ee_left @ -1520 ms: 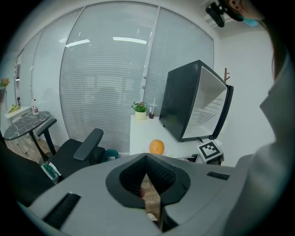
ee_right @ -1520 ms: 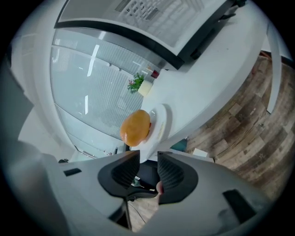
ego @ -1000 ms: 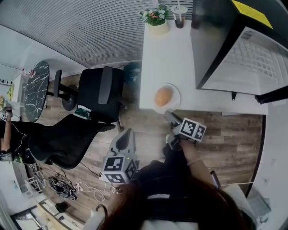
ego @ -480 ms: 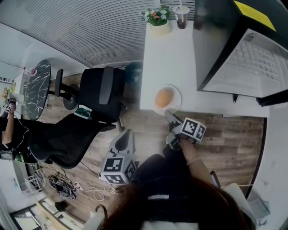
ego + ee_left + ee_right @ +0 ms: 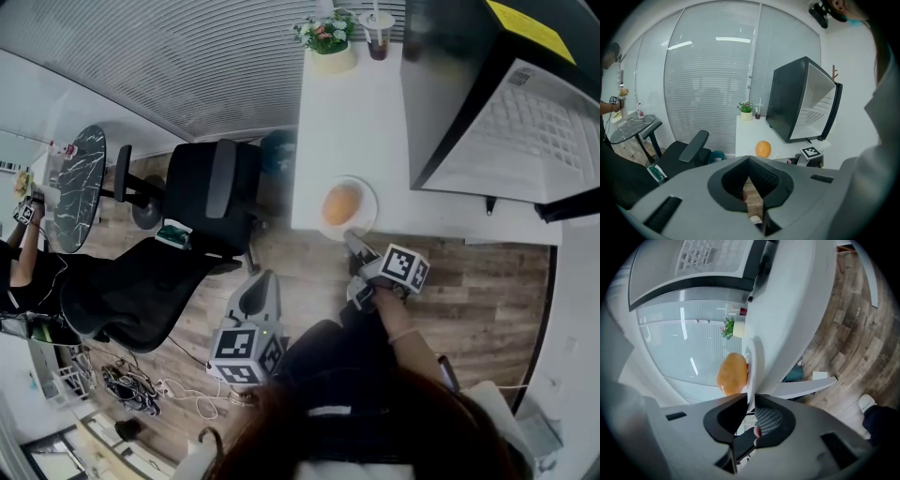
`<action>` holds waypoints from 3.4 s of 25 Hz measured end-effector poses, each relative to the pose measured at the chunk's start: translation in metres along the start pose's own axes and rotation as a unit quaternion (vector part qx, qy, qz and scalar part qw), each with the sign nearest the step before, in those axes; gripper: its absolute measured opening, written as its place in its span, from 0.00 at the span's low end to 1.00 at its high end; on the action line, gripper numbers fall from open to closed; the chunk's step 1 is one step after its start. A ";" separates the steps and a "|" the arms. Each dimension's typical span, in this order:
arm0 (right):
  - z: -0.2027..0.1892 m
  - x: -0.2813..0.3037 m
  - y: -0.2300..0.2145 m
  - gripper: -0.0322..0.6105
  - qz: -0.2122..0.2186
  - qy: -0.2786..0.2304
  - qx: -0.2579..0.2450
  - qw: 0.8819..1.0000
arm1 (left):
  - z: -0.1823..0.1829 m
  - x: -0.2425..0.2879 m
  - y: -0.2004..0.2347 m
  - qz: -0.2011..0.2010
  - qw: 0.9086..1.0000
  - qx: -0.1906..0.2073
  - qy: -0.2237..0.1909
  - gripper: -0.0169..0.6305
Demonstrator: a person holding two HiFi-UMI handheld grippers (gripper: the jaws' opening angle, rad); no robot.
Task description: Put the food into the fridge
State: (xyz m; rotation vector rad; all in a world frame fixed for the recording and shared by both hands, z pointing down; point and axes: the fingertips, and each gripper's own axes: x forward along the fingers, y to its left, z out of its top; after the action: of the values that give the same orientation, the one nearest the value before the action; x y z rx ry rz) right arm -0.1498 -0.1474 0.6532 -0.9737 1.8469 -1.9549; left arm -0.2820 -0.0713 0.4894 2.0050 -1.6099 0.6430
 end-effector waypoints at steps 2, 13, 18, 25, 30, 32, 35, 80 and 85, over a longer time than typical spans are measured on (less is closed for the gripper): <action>0.000 0.001 0.002 0.09 0.002 -0.001 -0.002 1.000 | 0.000 -0.001 0.000 0.000 1.000 -0.002 -0.001 0.03; -0.004 -0.007 0.002 0.06 0.037 -0.017 0.035 0.999 | -0.007 -0.016 0.002 0.002 1.000 -0.007 -0.010 0.02; -0.008 -0.011 0.005 0.06 0.042 -0.027 0.034 0.998 | -0.010 -0.023 0.005 -0.006 1.000 -0.002 -0.019 0.03; -0.013 -0.021 0.007 0.06 0.039 -0.054 0.050 0.997 | -0.005 -0.037 0.012 -0.015 0.999 0.007 -0.035 0.03; -0.022 -0.027 0.029 0.06 0.053 -0.074 0.045 0.995 | -0.003 -0.053 0.018 -0.030 0.999 0.012 -0.039 0.02; -0.025 -0.027 0.040 0.06 0.058 -0.082 0.041 0.994 | 0.001 -0.058 0.023 -0.038 0.998 0.016 -0.046 0.02; -0.039 -0.035 0.053 0.06 0.067 -0.090 0.044 0.993 | -0.003 -0.072 0.027 -0.049 0.998 0.013 -0.045 0.02; 0.009 -0.162 0.071 0.06 0.080 -0.093 0.035 0.992 | 0.006 -0.066 -0.092 -0.078 0.994 0.014 -0.081 0.02; 0.022 -0.179 0.068 0.06 0.083 -0.098 0.037 0.991 | 0.005 -0.062 -0.112 -0.080 0.994 0.016 -0.077 0.02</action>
State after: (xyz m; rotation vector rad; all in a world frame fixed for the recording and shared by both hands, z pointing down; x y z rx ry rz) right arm -0.0208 -0.0630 0.5369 -0.9223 1.6777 -1.7516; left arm -0.1841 -0.0066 0.4375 2.2277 -1.5116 0.4652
